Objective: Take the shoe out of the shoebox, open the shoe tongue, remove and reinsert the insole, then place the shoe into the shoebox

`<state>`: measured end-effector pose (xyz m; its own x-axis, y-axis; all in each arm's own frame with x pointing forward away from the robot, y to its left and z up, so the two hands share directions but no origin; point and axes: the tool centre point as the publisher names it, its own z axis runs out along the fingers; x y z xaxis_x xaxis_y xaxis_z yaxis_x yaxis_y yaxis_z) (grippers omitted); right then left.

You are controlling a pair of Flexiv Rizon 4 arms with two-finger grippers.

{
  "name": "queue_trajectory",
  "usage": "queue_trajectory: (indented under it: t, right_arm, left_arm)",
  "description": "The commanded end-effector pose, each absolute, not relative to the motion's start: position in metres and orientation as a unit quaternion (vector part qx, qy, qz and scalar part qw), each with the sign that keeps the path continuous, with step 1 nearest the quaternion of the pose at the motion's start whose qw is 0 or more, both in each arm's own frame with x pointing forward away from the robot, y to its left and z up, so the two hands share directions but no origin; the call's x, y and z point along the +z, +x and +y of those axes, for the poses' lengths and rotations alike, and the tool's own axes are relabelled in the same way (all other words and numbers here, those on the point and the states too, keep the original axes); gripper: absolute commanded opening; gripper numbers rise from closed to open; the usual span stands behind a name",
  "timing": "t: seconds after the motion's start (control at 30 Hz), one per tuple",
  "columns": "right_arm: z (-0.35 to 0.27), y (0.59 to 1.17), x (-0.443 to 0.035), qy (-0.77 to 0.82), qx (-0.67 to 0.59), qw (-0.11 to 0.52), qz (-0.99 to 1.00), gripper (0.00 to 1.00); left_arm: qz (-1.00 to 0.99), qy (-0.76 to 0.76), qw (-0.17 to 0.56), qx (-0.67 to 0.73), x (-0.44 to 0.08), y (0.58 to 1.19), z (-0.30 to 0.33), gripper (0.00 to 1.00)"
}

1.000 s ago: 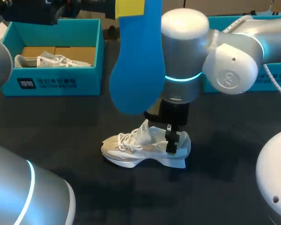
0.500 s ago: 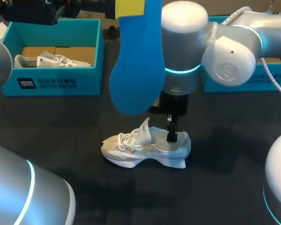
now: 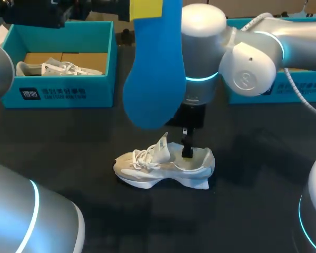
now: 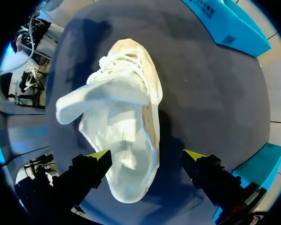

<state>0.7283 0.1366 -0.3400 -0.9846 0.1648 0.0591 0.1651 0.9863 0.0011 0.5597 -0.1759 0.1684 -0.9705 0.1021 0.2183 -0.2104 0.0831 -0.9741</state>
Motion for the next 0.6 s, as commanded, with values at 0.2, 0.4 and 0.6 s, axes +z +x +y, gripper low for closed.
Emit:
queue_trajectory:
  t: [0.2,0.4,0.6]
  right_arm:
    - [0.136,0.735,-0.366,-0.089,-0.001,0.038,-0.995,1.0]
    - [0.138,0.734,-0.381,-0.09,-0.005,0.046,-0.995,0.95]
    - [0.137,0.729,-0.392,-0.096,-0.013,0.052,-0.994,0.29]
  left_arm:
    - [-0.728,0.037,0.116,0.675,0.17,0.561,-0.178,0.0]
    - [-0.728,0.037,0.116,0.675,0.17,0.561,-0.178,0.0]
    - [-0.728,0.037,0.116,0.675,0.17,0.561,-0.178,0.0]
